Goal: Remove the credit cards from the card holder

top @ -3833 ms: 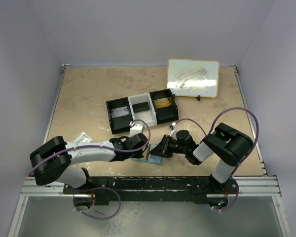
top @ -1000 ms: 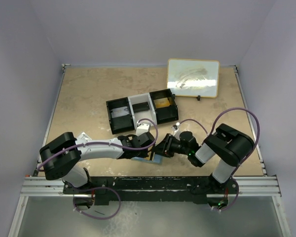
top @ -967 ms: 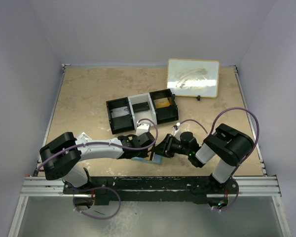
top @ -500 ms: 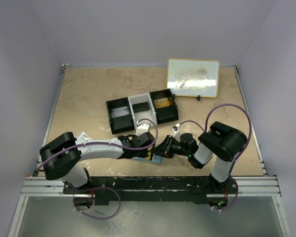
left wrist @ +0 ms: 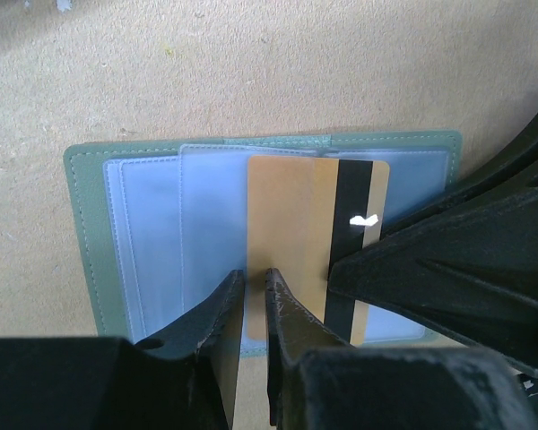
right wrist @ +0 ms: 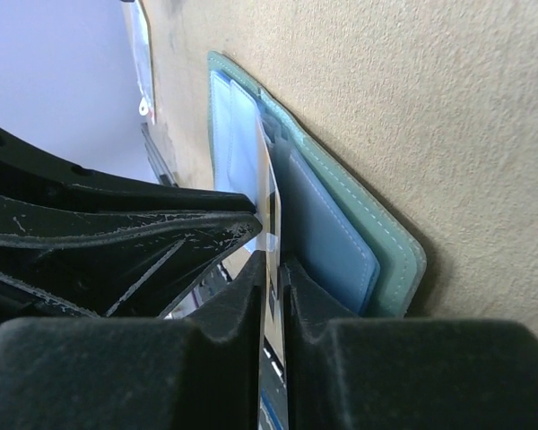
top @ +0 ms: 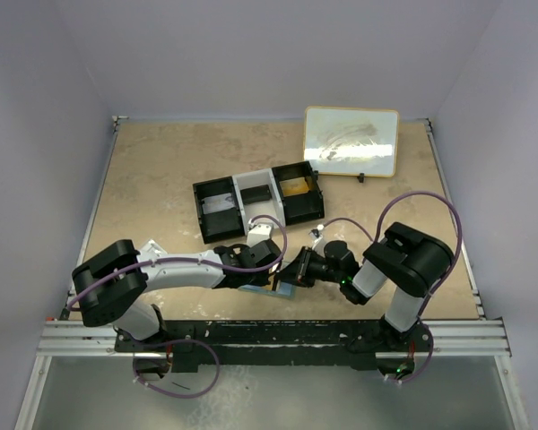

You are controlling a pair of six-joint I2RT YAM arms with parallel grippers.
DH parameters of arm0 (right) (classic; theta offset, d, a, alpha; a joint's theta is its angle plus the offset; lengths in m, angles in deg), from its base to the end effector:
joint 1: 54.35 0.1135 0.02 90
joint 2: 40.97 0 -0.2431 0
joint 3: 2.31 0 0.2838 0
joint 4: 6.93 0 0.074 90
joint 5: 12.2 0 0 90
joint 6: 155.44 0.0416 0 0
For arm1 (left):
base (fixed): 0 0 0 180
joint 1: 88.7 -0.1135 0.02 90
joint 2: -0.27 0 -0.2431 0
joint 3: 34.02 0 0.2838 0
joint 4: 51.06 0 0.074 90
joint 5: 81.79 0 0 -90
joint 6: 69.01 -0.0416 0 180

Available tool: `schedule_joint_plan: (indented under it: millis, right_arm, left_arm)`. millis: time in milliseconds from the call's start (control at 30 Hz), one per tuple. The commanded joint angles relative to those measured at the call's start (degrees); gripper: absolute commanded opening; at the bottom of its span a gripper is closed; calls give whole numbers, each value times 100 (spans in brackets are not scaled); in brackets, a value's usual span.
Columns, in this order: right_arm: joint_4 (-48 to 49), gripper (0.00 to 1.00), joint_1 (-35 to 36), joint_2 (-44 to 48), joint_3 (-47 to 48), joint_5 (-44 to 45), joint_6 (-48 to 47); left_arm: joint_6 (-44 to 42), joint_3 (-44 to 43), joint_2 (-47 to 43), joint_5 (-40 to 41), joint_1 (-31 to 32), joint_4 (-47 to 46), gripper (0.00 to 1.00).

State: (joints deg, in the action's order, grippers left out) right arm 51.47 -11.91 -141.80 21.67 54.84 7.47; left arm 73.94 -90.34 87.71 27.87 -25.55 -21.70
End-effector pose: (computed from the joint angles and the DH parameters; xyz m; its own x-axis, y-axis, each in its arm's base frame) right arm 0.1638 0.1718 0.0404 -0.9236 0.3481 -0.1608 -0.0396 0.3304 0.9430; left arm 0.1515 -0.2684 0.1112 -0.8476 0.0103 -0.5305 0.1474 0.9650 -0.2169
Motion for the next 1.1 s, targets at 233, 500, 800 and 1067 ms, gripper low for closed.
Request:
schedule_joint_plan:
  millis: [233,500,800,1067]
  right_arm:
    - [-457,0,37,761,-108,221,-68]
    - [-1826,5,37,1423,162,480,-470]
    - [-2325,17,37,1465,543,497,-562]
    - [-2334,6,45,1391,608,503,-582]
  left_arm:
    - [4,96,-34,80,39,140,12]
    - [5,102,-10,40,39,80,12]
    - [-34,63,34,5,32,80,12]
    - [-21,52,32,-2,37,72,11]
